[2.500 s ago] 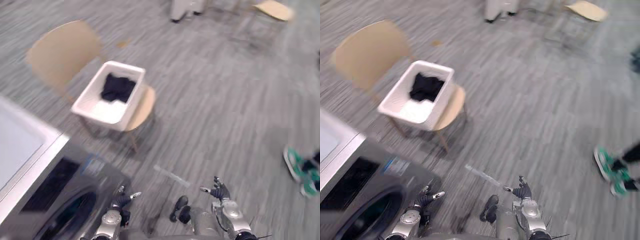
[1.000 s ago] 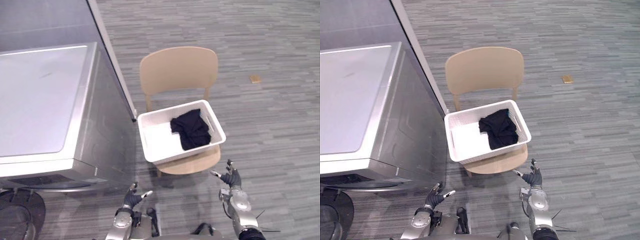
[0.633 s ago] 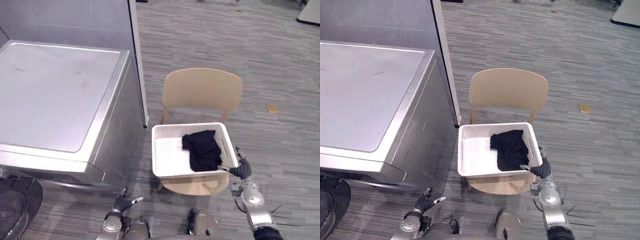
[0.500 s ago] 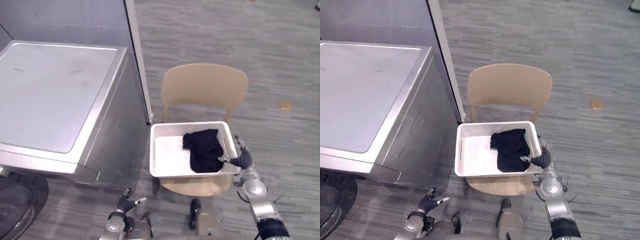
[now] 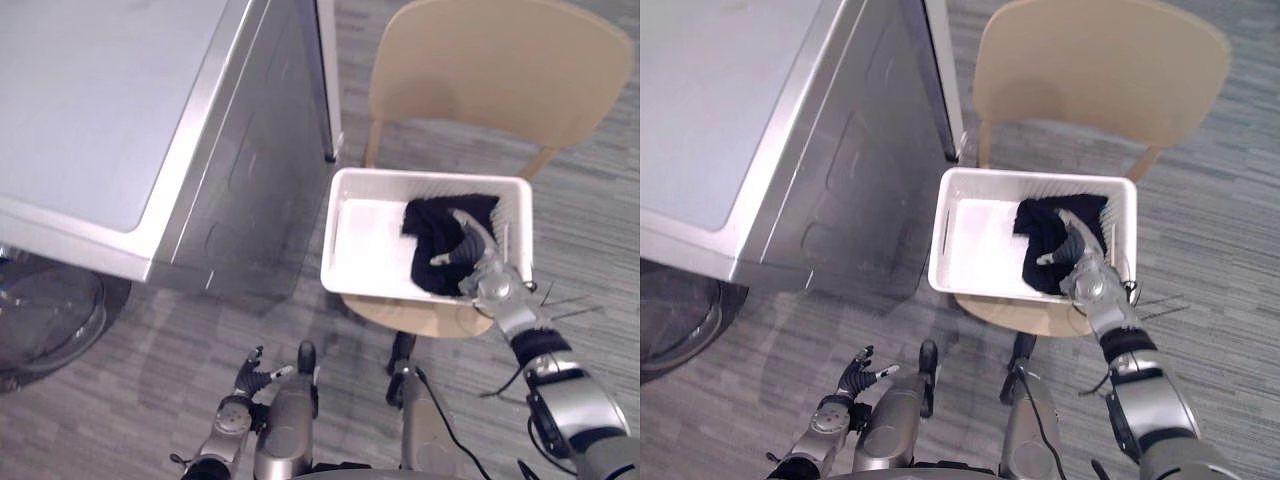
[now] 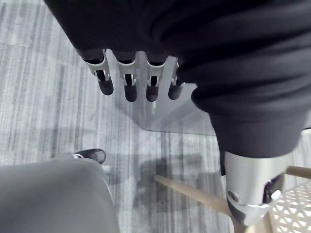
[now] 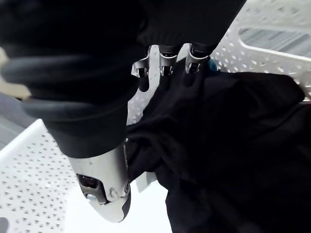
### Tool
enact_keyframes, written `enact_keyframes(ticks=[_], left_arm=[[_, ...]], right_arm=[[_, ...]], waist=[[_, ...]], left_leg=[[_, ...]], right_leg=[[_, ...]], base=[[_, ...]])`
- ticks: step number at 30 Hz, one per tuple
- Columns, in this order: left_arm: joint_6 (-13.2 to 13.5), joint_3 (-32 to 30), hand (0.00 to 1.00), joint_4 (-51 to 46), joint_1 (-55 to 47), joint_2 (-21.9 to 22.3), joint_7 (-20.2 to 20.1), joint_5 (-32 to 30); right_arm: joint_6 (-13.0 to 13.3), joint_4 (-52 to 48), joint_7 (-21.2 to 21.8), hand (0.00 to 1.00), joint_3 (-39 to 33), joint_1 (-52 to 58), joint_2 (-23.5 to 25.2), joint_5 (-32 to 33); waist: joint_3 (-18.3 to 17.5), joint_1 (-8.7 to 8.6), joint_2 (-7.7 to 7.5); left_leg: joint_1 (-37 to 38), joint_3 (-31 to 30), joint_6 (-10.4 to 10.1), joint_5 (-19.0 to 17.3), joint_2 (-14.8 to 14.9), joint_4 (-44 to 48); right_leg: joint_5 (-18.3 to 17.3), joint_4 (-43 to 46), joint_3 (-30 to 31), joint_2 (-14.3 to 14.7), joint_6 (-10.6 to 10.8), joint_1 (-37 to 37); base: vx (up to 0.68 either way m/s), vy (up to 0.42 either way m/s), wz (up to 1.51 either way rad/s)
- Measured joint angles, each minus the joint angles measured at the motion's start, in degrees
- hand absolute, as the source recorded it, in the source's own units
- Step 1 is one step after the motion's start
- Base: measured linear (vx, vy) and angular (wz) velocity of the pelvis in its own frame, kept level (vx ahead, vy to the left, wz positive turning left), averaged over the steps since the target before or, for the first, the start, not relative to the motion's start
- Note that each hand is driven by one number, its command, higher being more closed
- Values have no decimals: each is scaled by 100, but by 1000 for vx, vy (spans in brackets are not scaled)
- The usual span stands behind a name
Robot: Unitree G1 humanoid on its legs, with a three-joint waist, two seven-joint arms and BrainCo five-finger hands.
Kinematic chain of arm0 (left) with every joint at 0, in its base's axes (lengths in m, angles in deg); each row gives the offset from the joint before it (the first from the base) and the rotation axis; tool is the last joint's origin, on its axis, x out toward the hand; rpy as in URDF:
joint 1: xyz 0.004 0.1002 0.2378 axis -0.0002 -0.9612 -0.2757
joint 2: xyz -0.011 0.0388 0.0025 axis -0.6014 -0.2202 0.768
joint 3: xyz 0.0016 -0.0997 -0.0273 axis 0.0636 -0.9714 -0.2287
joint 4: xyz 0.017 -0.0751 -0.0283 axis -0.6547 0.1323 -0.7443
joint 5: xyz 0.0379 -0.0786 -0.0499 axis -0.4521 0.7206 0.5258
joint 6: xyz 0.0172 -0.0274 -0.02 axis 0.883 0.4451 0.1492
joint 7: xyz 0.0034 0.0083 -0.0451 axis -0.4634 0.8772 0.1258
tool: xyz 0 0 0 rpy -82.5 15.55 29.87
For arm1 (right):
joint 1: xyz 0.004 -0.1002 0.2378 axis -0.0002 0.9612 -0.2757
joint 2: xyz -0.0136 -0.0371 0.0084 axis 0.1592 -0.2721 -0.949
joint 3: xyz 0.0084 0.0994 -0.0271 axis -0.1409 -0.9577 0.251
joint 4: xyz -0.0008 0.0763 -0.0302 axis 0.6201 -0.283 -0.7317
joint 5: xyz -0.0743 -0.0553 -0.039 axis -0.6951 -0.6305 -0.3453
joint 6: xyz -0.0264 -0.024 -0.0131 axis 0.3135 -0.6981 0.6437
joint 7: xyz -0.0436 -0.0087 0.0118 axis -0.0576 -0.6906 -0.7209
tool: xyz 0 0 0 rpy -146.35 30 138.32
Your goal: Pick up the laundry basket with both hands and put the clothes into the washing machine.
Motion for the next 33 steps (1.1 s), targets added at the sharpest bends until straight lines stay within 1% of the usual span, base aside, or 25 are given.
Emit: enact_keyframes(ticks=[2,5,6,7,8,9,10,13,16,20,21,25,27,29,31,32,33], left_arm=[[4,14,0,13,88,-25,4,39],[14,115,0,67,352,33,86,167],[18,193,0,86,465,61,133,197],[22,239,0,107,529,84,144,249],[37,280,0,113,602,114,174,281],[39,295,0,117,635,126,208,285],[46,294,0,124,720,187,242,359],[63,308,0,120,849,404,242,475],[78,309,0,114,921,548,243,489],[99,311,0,112,1010,583,245,491],[99,312,0,110,1030,582,245,491],[98,432,0,101,1095,516,243,491],[93,424,0,58,1093,447,244,491],[64,410,0,-15,1086,360,242,488],[36,403,0,-27,1025,266,235,483],[4,382,0,-102,922,199,233,479],[-5,345,0,-130,804,143,228,475]], right_arm=[[-96,507,-56,0,98,-499,-114,-49],[-240,1117,-283,0,169,-1202,-548,-90],[-291,1265,-383,0,174,-1383,-709,-91],[-317,1349,-428,0,186,-1479,-793,-92],[-333,1491,-496,0,220,-1636,-867,-92],[-344,1550,-511,0,221,-1698,-885,-92],[-352,1655,-607,100,267,-1783,-919,-91],[-369,1650,-642,100,552,-1884,-959,-140],[-373,1513,-633,100,775,-1901,-891,-131],[-312,1245,-573,100,836,-1858,-494,141],[-292,1170,-488,100,832,-1776,-387,203],[-317,722,-335,100,772,-1409,-183,431],[-312,245,-330,100,440,-1167,-33,553],[-278,-558,-380,100,-130,-813,147,1050],[-183,-1035,-412,100,-488,-575,378,1440],[-117,-1295,-432,100,-652,-427,557,1660],[-32,-1653,-480,100,-833,-155,773,1950]], waist=[[46,2,23],[144,37,169],[230,122,241],[245,175,274],[266,199,318],[268,217,322],[271,284,327],[273,289,330],[273,291,330],[272,290,329],[272,291,329],[289,275,302],[325,263,244],[353,235,190],[356,187,109],[324,126,37],[262,85,-75]], left_leg=[[-308,-131,36,31,-23,87],[-739,-342,101,243,-144,12],[-813,-411,97,308,-185,-34],[-893,-415,102,354,-201,-44],[-1010,-427,117,425,-222,-100],[-1063,-443,110,474,-237,-151],[-1172,-512,101,574,-277,-246],[-1289,-568,109,686,-323,-359],[-1284,-569,122,712,-353,-394],[-1197,-567,129,721,-372,-414],[-1160,-572,129,721,-372,-413],[-938,-603,129,719,-369,-416],[-770,-598,129,716,-358,-430],[-595,-597,129,716,-334,-487],[-399,-558,130,716,-307,-563],[-303,-543,130,715,-291,-601],[-195,-524,132,706,-270,-645]], right_leg=[[98,-97,-126,-14,-10,-131],[263,-239,-310,-109,-10,-400],[341,-324,-339,-123,-26,-442],[362,-334,-350,-141,-31,-512],[392,-343,-392,-170,-33,-623],[406,-343,-402,-185,-30,-689],[431,-344,-434,-215,-46,-819],[432,-251,-480,-293,-46,-980],[428,-233,-475,-328,-43,-996],[406,-154,-422,-351,-35,-990],[406,-156,-425,-349,-35,-945],[409,-251,-459,-325,-34,-652],[412,-306,-454,-302,-32,-472],[443,-431,-458,-253,-25,-261],[489,-570,-439,-203,-20,-66],[493,-617,-429,-177,-20,16],[493,-692,-424,-143,-17,125]], base=[[-137,8,37],[-107,30,38],[-76,22,24],[-70,13,18],[-54,5,15],[-51,1,20],[-28,-6,16],[-22,-10,16],[-7,-3,3],[-1,-12,-2],[17,-32,0],[20,-14,4],[0,0,0],[13,-6,-2],[39,-10,-10],[62,-14,-12],[93,-18,-15]])
